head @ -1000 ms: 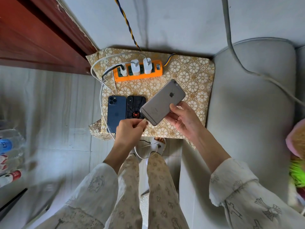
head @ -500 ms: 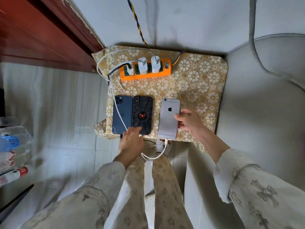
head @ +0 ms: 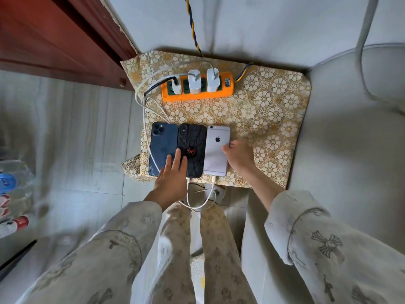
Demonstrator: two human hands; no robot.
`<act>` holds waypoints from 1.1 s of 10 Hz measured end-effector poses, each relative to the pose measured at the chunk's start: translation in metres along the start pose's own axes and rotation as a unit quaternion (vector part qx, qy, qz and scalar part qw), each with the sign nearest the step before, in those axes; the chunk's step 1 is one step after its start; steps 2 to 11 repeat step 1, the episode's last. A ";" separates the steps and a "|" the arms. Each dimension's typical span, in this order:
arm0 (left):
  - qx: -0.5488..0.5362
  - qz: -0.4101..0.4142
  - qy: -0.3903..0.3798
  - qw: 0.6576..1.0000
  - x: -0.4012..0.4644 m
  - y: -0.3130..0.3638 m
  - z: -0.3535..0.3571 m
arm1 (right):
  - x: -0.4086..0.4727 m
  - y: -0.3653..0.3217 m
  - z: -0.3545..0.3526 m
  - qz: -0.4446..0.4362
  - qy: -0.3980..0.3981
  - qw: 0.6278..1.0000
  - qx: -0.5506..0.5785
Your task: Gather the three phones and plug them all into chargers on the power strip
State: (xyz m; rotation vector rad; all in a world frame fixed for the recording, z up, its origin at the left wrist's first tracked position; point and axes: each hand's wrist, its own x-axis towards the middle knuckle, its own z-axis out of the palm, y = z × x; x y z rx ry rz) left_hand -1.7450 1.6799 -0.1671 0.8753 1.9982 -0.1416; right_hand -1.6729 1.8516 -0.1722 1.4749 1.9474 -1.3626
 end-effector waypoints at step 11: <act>-0.072 -0.010 -0.046 0.996 0.003 -0.001 -0.012 | -0.006 -0.003 0.000 0.017 -0.037 0.999 -0.007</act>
